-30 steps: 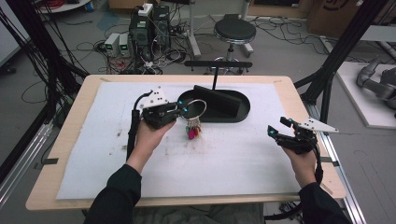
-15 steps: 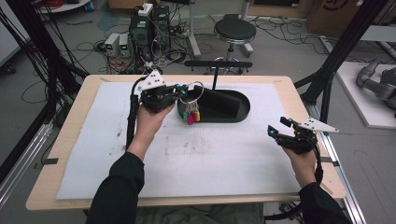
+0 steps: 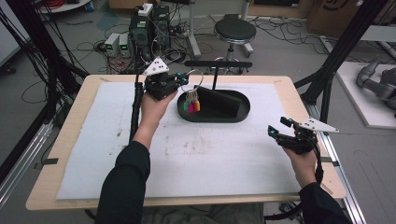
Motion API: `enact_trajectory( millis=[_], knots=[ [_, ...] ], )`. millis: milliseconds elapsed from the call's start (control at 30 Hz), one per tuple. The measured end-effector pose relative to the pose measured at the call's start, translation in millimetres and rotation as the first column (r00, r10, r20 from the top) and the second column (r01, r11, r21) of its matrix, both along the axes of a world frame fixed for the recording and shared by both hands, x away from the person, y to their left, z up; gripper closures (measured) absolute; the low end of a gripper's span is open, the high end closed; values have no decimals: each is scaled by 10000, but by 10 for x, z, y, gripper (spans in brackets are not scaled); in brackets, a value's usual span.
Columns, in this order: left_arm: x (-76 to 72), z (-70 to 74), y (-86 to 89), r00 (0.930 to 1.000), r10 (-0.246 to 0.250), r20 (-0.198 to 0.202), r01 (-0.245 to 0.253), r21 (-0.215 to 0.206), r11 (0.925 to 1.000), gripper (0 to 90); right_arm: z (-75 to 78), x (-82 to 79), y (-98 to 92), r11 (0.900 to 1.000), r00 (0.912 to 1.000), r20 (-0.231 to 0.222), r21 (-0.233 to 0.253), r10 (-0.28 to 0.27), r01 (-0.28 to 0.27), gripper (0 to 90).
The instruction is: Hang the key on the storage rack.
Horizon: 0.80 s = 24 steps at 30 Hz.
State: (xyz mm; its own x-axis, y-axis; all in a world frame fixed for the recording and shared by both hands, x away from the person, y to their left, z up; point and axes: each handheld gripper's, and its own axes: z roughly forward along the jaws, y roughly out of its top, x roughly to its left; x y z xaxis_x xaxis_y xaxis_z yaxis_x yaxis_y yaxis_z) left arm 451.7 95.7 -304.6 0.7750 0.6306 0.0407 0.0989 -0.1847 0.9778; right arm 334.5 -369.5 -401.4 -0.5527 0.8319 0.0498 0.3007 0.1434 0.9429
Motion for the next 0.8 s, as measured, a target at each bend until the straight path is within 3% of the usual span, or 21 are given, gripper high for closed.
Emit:
enact_trajectory(
  millis=[333,433,567,700,767,800],
  knots=[
    [354,-172,15,9951,773,-610,-791,-286,9965,869,-3,-1,3,10000,10000,14,5,37,-37,286],
    [439,-217,0,9927,918,-783,-936,-192,9954,869,-7,2,-1,10000,10000,-15,8,53,-53,286],
    [518,-284,25,9871,1228,-1029,-1277,-432,9909,868,0,-8,-9,9999,10000,22,130,47,-47,286],
    [543,-285,27,9870,1365,-845,-1399,-359,9895,867,11,-17,-27,9997,9999,101,257,-1,-2,286],
    [555,-303,13,9862,1481,-738,-1500,-216,9884,856,32,-16,-59,9992,9996,45,296,-274,273,286],
    [557,-310,8,9842,1515,-910,-1543,-237,9877,856,32,-16,-59,9992,9996,45,296,-274,273,286]
  ],
)
